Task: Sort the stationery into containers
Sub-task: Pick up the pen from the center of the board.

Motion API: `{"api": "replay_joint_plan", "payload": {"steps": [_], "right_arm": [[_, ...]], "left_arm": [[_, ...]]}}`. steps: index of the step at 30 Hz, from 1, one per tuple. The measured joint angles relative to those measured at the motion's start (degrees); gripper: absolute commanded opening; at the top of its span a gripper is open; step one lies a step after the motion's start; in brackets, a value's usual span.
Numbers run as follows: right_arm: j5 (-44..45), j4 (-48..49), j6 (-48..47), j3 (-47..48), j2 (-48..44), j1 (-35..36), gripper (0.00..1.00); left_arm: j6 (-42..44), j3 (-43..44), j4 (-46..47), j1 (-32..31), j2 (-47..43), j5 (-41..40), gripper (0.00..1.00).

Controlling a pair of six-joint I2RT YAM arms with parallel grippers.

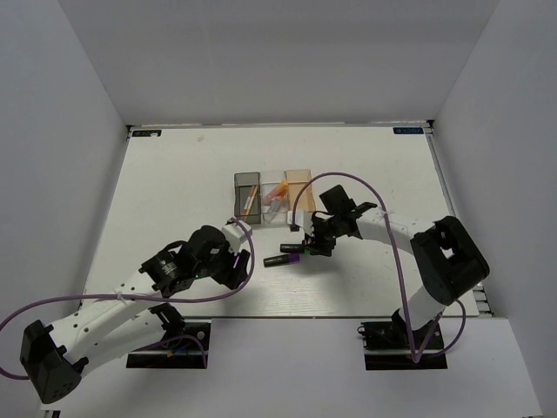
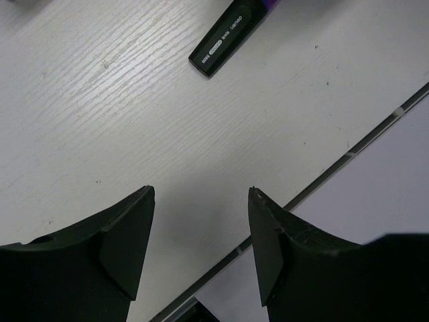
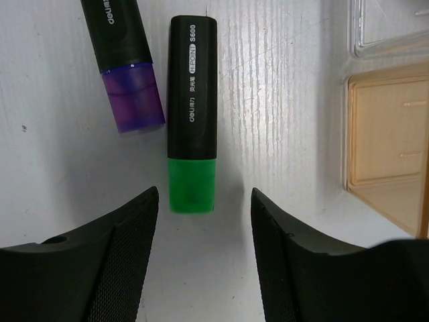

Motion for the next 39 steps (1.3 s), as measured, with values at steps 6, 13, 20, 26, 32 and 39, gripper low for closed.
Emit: {"api": "replay_joint_plan", "payload": {"steps": [6,13,20,26,32,39], "right_arm": [[0.0,-0.1,0.2,1.3,2.5,0.0,0.61],[-0.4,-0.5,-0.3,1.9,4.1,0.1,0.47],[-0.7,-0.7,-1.7,2.1,4.3,0.1,0.26],[-0.7,-3.2,-3.6,1.1,2.4,0.1,0.15],[-2.7,-9.5,-5.3,0.3,-5.8,0.1,0.13],[-4.1,-13.0,-2.7,0.9,-15.3,0.1,0.13]], "left_arm": [[0.0,0.0,-0.2,0.0,-0.3,0.0,0.68],[0.0,0.0,-0.5,0.0,-0.7,-0.1,0.68],[0.0,0.0,-0.5,0.0,-0.8,-0.1,0.68],[0.0,-0.1,-0.5,-0.1,-1.1,-0.1,0.68],[0.0,-0.1,-0.5,-0.1,-1.1,-0.3,0.68],[0.0,-0.1,-0.5,-0.1,-1.1,-0.5,0.68]]}}
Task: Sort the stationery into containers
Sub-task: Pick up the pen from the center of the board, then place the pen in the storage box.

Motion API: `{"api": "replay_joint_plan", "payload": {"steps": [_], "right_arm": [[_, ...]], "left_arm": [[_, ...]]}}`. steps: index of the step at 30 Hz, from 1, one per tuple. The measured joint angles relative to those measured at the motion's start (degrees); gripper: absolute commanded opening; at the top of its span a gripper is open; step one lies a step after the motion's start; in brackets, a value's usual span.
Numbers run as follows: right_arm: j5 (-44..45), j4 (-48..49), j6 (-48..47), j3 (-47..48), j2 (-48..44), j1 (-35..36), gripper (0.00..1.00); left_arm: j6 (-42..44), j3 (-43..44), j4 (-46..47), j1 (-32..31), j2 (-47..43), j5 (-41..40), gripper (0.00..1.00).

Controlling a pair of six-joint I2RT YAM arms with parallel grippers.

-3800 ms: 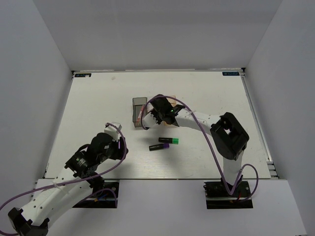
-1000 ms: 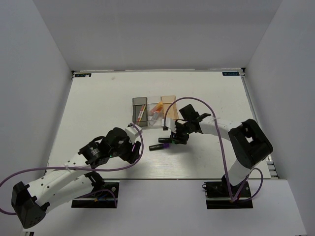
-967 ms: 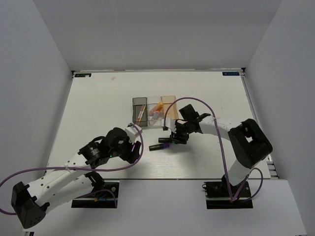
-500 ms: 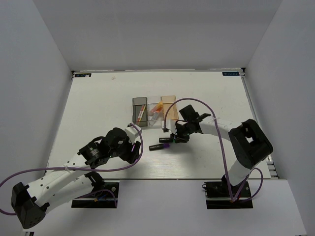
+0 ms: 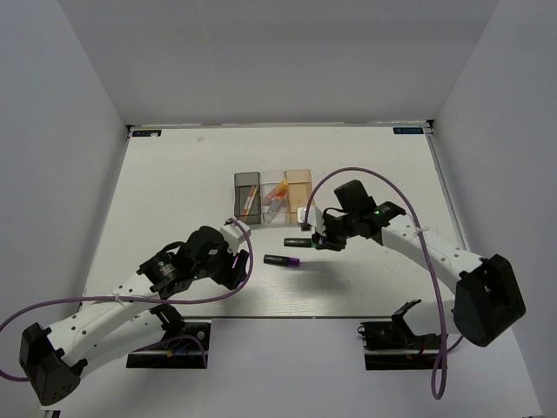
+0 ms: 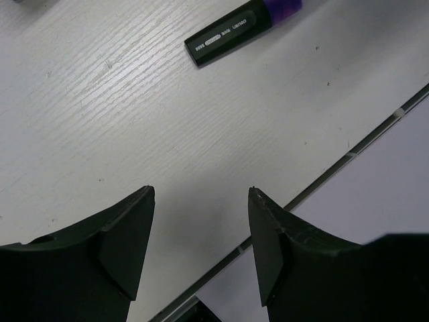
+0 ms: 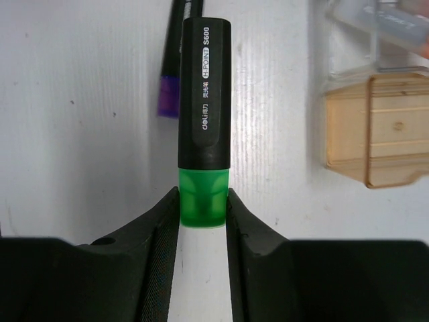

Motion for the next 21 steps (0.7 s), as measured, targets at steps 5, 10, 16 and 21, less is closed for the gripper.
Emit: {"api": "replay_joint_plan", "payload": {"steps": [5,10,16,21], "right_arm": [[5.5,2.1,9.3,3.0,-2.1,-0.1,0.13],[15.2,6.1,18.4,6.4,-1.0,-0.2,0.11],[24.9,8.2,28.3,16.3,8.7,-0.9,0.03],[30.1,7.7,35.7,21.5,16.8,-1.3,0.00]], "left_arm": [[0.0,-0.1,0.0,0.0,0.0,-0.1,0.68],[0.0,-0.1,0.0,0.0,0.0,-0.2,0.68],[-0.1,-0.7,0.0,0.0,0.0,-0.6,0.68],[0.0,-1.0,0.0,0.0,0.0,-1.0,0.68]]}}
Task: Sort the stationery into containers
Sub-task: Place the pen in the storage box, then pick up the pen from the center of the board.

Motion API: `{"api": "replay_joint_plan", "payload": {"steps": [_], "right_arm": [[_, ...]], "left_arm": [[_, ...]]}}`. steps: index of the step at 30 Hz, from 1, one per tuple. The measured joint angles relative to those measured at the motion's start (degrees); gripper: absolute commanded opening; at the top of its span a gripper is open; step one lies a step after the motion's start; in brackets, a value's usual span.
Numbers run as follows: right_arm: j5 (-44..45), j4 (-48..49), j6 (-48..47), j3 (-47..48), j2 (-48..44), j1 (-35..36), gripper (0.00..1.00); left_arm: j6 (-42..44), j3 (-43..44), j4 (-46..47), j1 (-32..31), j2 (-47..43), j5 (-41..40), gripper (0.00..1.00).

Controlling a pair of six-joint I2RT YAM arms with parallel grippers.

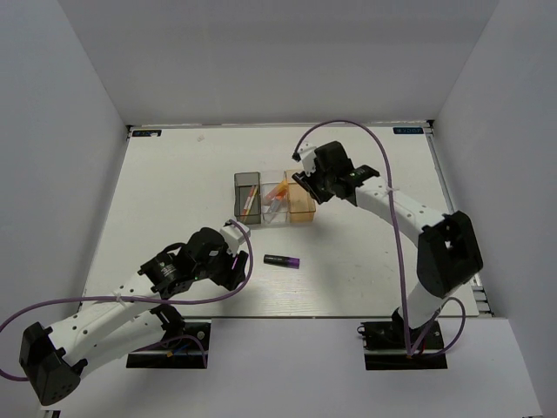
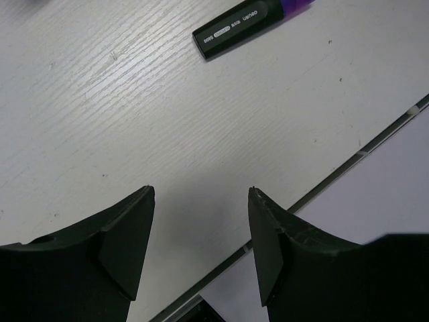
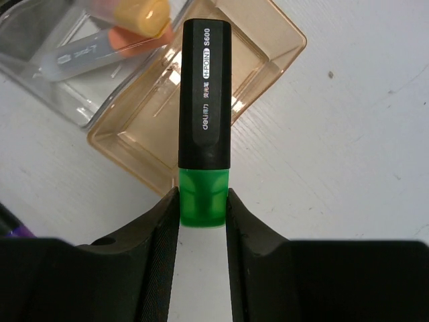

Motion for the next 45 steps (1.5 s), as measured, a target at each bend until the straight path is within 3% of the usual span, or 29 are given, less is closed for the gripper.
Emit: {"api": "replay_joint_plan", "payload": {"steps": [8,14,18,22,26,31,35,37,38,39,40,41,43,44,45], "right_arm": [[2.8,-3.0,7.8,6.4,7.6,-0.3,0.00],[3.1,-6.0,11.5,14.1,13.9,-0.3,0.07],[2.9,-7.7,12.7,15.8,15.8,-0.3,0.17],[2.5,-9.0,13.4,16.5,17.6,-0.3,0.19],[2.1,-10.2,13.6,16.5,18.5,-0.3,0.39],[1.1,-10.9,14.2,16.6,18.5,-0.3,0.51],[0.3,-11.5,14.4,16.6,18.4,-0.3,0.51],[0.1,-11.6,14.4,16.4,18.0,-0.4,0.43],[-0.1,-11.8,14.4,16.3,17.5,-0.4,0.37],[-0.4,-11.9,14.4,15.9,16.6,-0.5,0.17],[-1.1,-11.8,14.0,15.1,15.2,-0.6,0.06],[-2.1,-11.8,13.7,14.1,13.4,-0.8,0.00],[-5.2,-11.7,12.0,11.0,8.5,-1.6,0.00],[-7.7,-11.5,10.2,8.5,4.8,-2.2,0.00],[-10.0,-11.4,8.7,6.3,1.8,-3.0,0.09]], "left_arm": [[0.0,0.0,0.0,0.0,0.0,-0.1,0.68],[0.0,0.0,0.0,0.0,0.0,-0.1,0.68],[0.0,0.0,0.0,0.0,0.4,0.0,0.68],[0.0,0.0,0.0,0.0,1.1,0.0,0.68],[0.0,0.0,0.0,0.0,1.1,0.2,0.68],[0.1,0.0,0.7,0.0,2.4,1.2,0.68],[0.3,0.0,2.2,0.0,5.7,2.5,0.68],[0.6,0.4,2.7,0.0,8.0,3.2,0.63],[0.8,0.7,2.8,0.0,9.3,3.5,0.58],[1.2,1.4,2.8,0.0,10.8,3.8,0.51],[2.2,2.3,3.0,-0.1,12.5,4.3,0.36],[2.1,3.3,3.2,-0.2,14.1,4.3,0.29],[4.3,5.9,3.2,-0.7,17.0,4.7,0.22],[5.9,7.5,3.3,-1.1,18.7,4.9,0.23],[7.2,8.9,3.4,-1.4,20.1,5.2,0.30]]}}
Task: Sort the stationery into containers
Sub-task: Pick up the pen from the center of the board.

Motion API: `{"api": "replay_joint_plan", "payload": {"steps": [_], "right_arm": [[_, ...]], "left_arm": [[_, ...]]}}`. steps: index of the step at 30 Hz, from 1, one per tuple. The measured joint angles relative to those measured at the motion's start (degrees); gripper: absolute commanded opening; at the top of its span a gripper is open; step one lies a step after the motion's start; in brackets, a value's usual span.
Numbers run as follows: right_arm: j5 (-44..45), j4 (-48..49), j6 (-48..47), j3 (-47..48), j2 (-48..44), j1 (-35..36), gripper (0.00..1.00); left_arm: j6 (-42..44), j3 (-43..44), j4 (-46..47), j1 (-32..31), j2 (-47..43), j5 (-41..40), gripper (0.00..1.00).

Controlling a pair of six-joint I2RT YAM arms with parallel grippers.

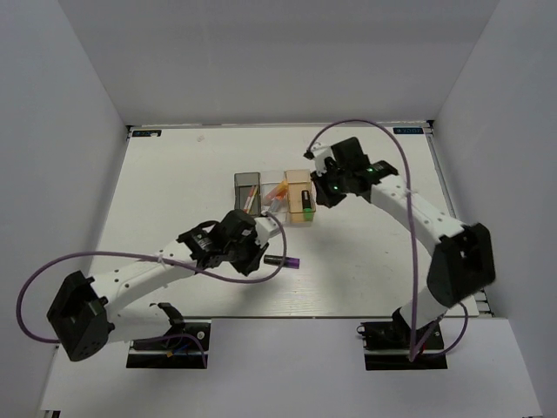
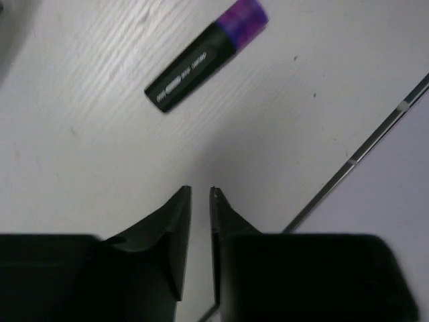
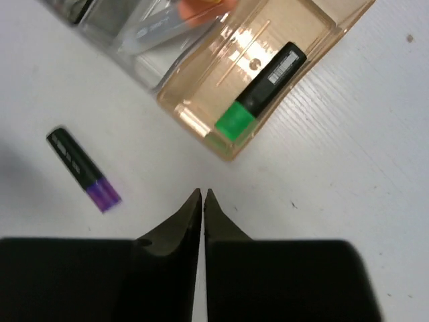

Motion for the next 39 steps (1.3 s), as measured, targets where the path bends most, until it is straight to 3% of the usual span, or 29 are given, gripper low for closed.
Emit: {"api": "replay_joint_plan", "payload": {"steps": [2,3,13,24,32,37,38,39], "right_arm": [[-4.8,-0.1,-3.4,-5.2,-6.8,-1.6,0.47],[-7.0,-0.3,-5.3,-7.6,-9.7,-2.6,0.59],[-17.9,-3.3,-19.0,-26.8,-27.9,-7.3,0.59],[-22.5,-2.7,-19.6,-30.6,-32.2,-10.9,0.59],[-25.0,-1.7,-19.1,-31.2,-32.5,-12.9,0.59],[-26.2,-1.6,-18.6,-31.3,-32.9,-14.1,0.59],[-26.4,-1.6,-18.4,-31.3,-33.0,-14.3,0.59],[-26.6,-1.6,-18.3,-31.3,-33.1,-14.5,0.59]], "left_arm": [[3.3,3.3,0.7,-0.6,3.5,0.8,0.58],[4.7,4.9,0.8,-0.8,5.2,1.1,0.61],[14.1,16.5,0.8,-2.3,25.2,3.0,0.67],[20.5,27.1,-1.5,-2.9,38.3,2.8,0.67],[22.4,27.7,-2.9,-2.4,41.4,2.9,0.67],[22.3,27.2,-2.1,-2.3,41.8,2.6,0.58],[22.3,27.1,-1.7,-2.3,41.7,2.3,0.53],[22.2,26.9,-1.2,-2.3,41.7,1.8,0.42]]}}
